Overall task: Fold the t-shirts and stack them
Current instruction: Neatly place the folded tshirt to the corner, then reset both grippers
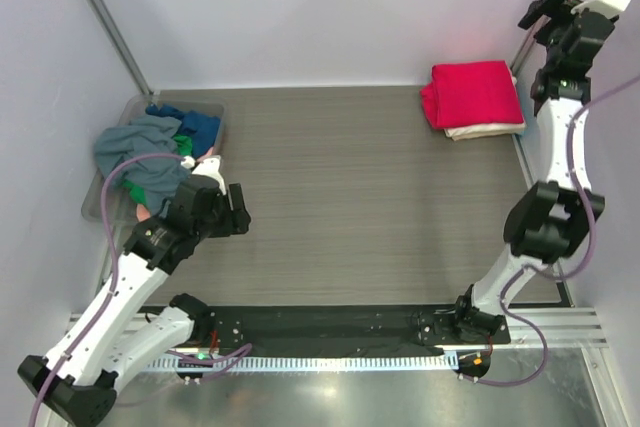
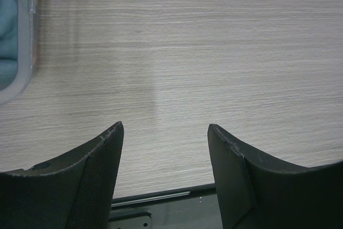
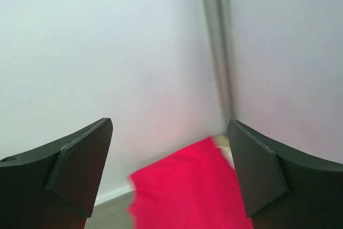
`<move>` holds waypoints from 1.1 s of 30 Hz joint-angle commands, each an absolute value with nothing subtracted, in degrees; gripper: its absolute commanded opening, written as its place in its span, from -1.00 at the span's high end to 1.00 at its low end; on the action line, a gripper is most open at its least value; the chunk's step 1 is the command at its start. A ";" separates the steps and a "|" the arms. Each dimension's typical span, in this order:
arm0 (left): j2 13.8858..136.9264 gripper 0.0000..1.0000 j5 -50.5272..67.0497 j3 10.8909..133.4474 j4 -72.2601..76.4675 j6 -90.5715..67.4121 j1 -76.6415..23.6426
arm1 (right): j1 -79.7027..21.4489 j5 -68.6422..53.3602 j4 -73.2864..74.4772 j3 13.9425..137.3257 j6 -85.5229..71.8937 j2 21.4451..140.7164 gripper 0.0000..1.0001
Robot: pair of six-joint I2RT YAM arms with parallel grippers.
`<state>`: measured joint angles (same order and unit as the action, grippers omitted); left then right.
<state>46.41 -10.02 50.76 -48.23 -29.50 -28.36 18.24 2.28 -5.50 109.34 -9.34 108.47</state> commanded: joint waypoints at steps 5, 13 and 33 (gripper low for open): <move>43.42 -0.34 -11.07 50.89 -46.05 -28.83 -28.04 | 8.11 -8.46 -2.48 85.01 -32.53 89.23 -1.00; 40.52 -0.40 -12.48 50.63 -45.88 -29.09 -27.95 | -16.60 -7.12 9.92 63.56 -28.55 75.16 -0.99; 28.48 -0.74 -20.92 49.66 -45.53 -30.59 -27.86 | -20.65 -18.02 11.60 26.37 -38.94 39.11 -0.99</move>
